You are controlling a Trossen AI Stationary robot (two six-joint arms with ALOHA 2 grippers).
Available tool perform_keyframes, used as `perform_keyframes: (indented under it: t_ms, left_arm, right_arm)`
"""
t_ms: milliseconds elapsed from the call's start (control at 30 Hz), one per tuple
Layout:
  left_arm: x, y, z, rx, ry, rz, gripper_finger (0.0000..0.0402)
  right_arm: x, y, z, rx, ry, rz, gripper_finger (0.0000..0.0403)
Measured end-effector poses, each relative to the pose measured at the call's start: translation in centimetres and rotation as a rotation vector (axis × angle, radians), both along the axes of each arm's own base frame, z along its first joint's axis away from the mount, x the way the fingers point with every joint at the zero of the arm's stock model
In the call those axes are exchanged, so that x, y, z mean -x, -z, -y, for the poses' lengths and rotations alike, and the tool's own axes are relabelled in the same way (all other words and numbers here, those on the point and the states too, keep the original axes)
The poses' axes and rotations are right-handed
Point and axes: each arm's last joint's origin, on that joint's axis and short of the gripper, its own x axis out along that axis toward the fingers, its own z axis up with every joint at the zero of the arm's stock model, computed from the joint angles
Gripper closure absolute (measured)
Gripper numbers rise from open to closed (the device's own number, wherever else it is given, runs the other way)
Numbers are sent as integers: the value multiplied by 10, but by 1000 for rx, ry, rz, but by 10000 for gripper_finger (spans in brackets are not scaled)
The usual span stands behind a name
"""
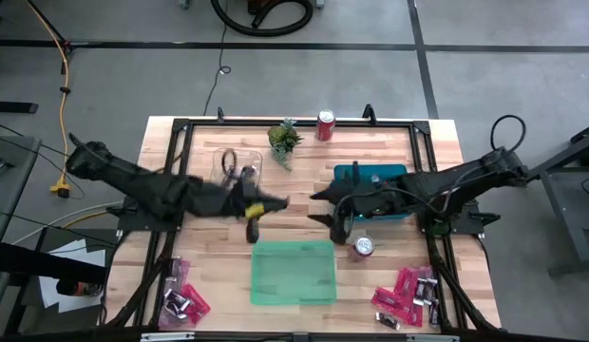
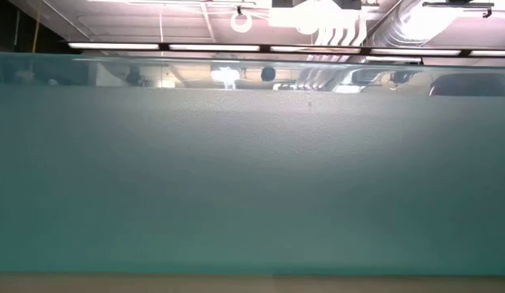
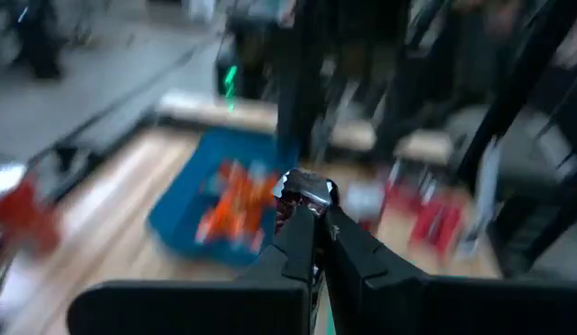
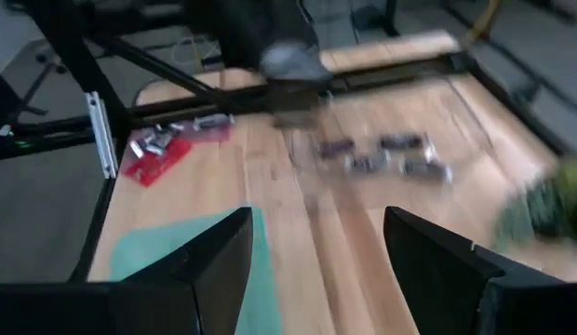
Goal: Sort candy
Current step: Put the brown chocolate bar into the transparent bin
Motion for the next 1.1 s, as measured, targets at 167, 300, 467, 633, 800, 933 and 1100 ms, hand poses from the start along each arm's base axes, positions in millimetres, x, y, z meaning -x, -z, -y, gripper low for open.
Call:
perform_keyframes:
  t_ms: [167, 300, 467, 633, 800, 933, 1100]
  left_arm:
    - [-14, -17, -26, 6, 26, 172, 401]
    - [-10, -16, -36, -19, 10, 136, 401]
    - [5, 16, -42, 6, -59, 25, 401]
    - [37, 68, -47, 115, -203, -15, 401]
    - [71, 130, -57, 248, -411, -36, 401]
    - [82, 153, -70, 353, -569, -8, 401]
    - [85, 175, -91, 528, -714, -73, 401]
  right_arm:
    - [-14, 11, -2, 161, -29, -15, 164]
    - [-16, 14, -1, 178, 14, -27, 164]
    - [-15, 16, -1, 155, 26, -41, 164]
    - [-11, 21, -1, 142, 34, -104, 164]
    - [-9, 25, 0, 107, 58, -138, 164]
    - [-9, 25, 0, 79, 74, -143, 164]
    - [-8, 26, 0, 73, 77, -146, 164]
